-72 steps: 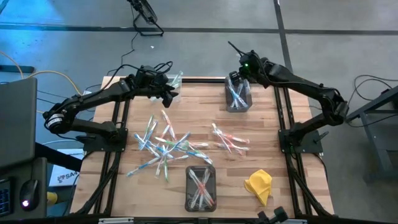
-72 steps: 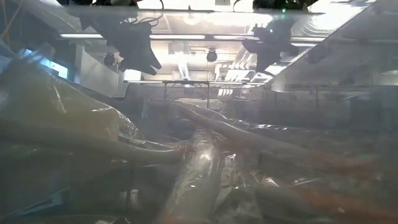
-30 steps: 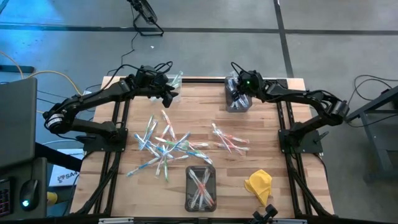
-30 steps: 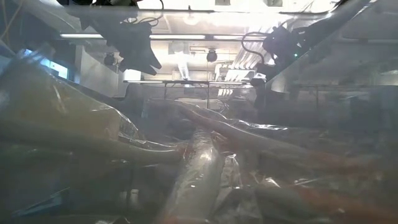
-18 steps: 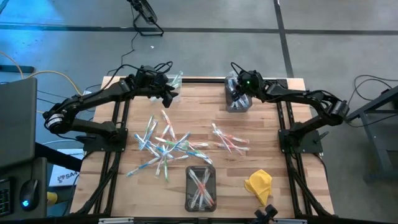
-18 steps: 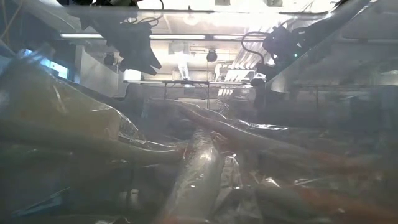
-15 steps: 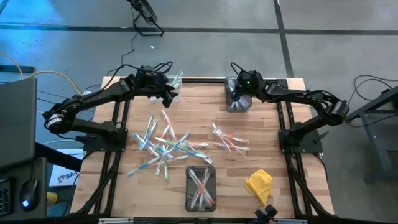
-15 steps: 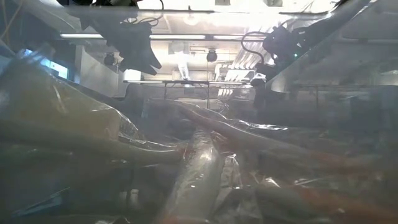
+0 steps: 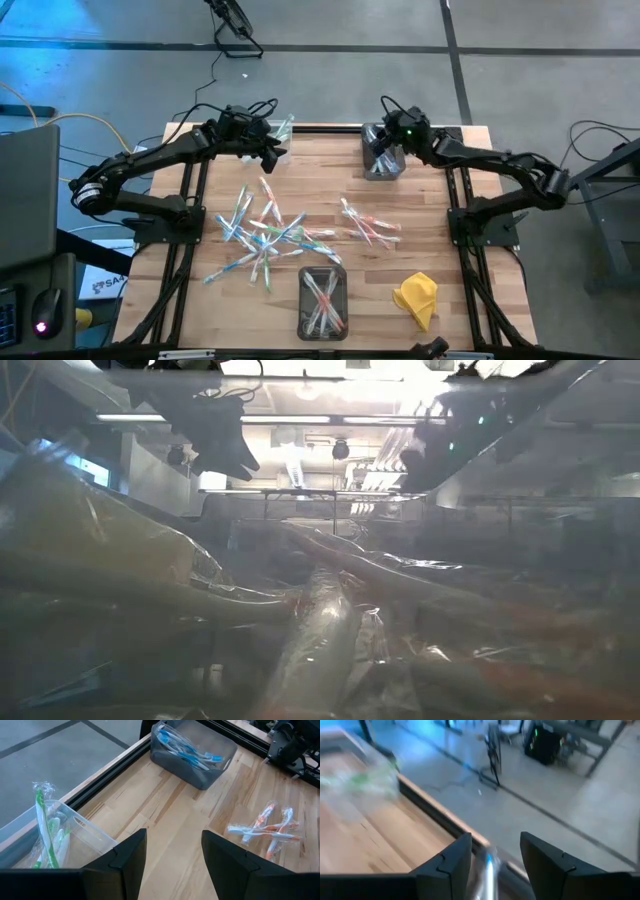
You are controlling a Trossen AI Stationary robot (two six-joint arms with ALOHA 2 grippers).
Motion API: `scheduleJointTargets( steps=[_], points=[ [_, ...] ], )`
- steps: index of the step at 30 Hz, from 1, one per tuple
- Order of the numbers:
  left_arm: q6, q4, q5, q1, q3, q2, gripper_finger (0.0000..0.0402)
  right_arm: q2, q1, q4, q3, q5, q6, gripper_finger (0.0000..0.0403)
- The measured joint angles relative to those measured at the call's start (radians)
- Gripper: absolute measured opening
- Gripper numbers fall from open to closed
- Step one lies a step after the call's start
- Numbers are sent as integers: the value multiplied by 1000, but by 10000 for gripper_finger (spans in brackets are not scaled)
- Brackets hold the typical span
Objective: Pick & Place Toothbrushes
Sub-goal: Put the orange toothbrush into the bottom black bin
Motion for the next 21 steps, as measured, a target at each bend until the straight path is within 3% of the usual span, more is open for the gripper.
scheduleJointTargets(
  steps=[11,21],
  points=[
    [1,0,-3,0,0,0,187,-195,115,81,0,-11,1,141],
    [1,0,-3,0,0,0,187,-222,220,151,1,-12,9,138]
  ],
)
